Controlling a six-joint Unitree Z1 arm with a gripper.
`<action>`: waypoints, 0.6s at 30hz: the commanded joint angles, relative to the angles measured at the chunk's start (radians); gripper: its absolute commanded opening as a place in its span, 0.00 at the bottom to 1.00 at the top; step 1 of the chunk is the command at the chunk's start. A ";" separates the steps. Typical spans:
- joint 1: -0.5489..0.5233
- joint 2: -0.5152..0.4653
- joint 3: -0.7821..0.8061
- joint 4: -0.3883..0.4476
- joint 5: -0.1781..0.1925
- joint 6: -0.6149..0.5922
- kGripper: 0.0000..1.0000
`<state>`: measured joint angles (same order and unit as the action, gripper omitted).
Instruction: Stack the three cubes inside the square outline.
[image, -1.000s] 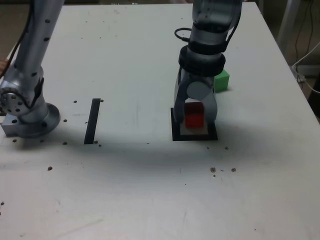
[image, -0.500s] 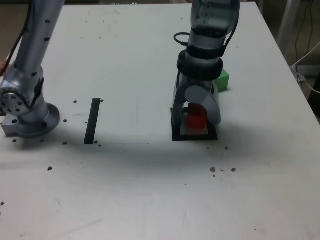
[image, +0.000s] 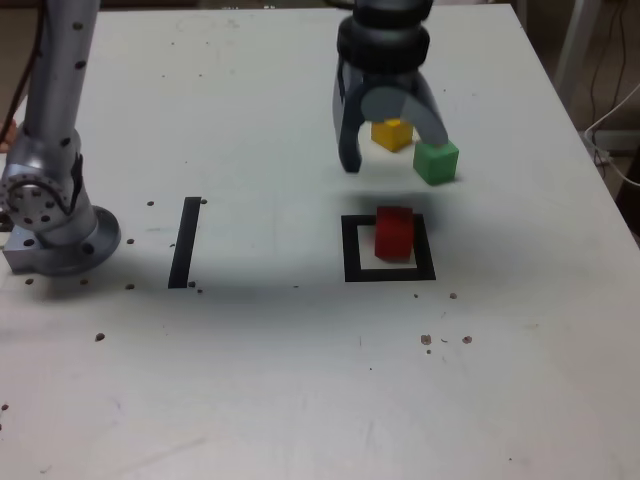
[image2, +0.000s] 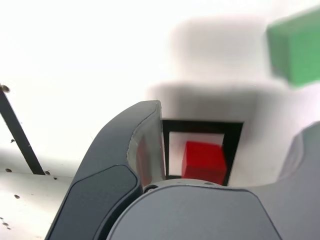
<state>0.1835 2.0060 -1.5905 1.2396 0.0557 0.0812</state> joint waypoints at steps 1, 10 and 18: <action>0.037 0.010 -0.031 0.019 0.004 -0.003 0.99; 0.184 0.086 -0.122 0.060 0.003 -0.004 0.99; 0.240 0.177 -0.224 0.117 -0.015 -0.003 0.98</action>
<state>0.4199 2.1726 -1.8013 1.3479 0.0436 0.0786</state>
